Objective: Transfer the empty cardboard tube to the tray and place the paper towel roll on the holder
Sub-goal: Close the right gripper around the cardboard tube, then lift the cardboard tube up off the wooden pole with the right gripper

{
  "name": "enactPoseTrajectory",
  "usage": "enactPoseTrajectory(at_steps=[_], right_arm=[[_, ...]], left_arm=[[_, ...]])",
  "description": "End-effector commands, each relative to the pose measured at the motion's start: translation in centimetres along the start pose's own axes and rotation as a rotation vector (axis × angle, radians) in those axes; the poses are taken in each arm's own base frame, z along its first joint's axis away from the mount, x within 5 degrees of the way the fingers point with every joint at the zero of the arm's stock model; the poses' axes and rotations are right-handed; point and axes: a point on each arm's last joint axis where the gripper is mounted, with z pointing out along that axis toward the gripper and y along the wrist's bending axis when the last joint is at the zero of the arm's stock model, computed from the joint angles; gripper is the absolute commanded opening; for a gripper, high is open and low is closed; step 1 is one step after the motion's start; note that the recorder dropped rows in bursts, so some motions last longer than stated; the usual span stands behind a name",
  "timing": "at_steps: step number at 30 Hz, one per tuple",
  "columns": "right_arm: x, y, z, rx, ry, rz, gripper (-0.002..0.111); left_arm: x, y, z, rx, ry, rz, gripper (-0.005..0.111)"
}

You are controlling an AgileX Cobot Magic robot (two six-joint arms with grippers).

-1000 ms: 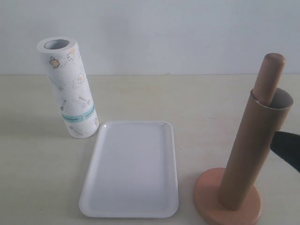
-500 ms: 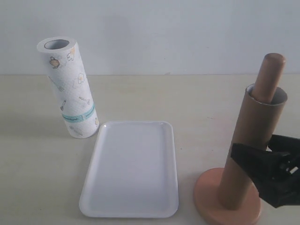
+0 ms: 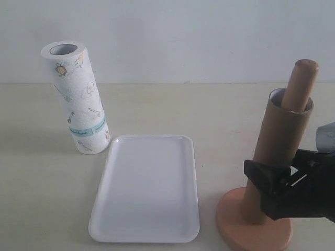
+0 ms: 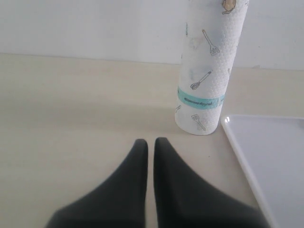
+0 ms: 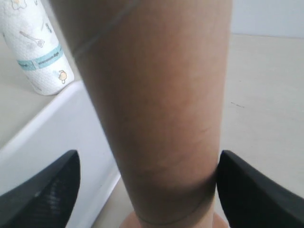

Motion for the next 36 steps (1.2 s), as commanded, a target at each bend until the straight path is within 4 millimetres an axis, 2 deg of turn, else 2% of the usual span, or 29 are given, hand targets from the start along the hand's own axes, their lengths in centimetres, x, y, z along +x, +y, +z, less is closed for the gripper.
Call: enactPoseTrajectory(at_steps=[1,3,5,12,16,28,32,36], right_arm=[[-0.5,-0.1,0.0,0.013,-0.059,-0.025,0.074],[-0.5,-0.1,0.0,0.014,-0.068,-0.030,0.074],[-0.6,-0.1,0.0,0.013,-0.071,-0.034,0.068],[-0.5,-0.1,0.0,0.011,-0.067,-0.055,0.020],[-0.6,-0.1,0.0,0.012,-0.078,-0.055,-0.001],[-2.4,0.3,0.2,0.005,-0.143,-0.050,0.000],[-4.0,0.7,0.1,-0.017,-0.136,-0.041,0.000],[-5.9,1.2,-0.9,-0.042,-0.184,-0.031,0.000]], left_arm=[[0.0,0.0,0.0,0.006,-0.012,-0.003,0.004],[0.0,0.0,0.0,0.006,-0.012,-0.003,0.004],[0.0,0.0,0.0,0.006,-0.012,-0.003,0.004],[0.0,0.0,0.0,0.006,-0.012,-0.003,0.004],[0.0,0.0,0.0,0.006,-0.012,-0.003,0.004],[0.0,0.0,0.0,0.006,-0.012,-0.003,0.004],[0.0,0.0,0.0,0.006,-0.012,-0.003,0.004],[0.0,0.0,0.0,0.006,-0.012,-0.003,0.004]])
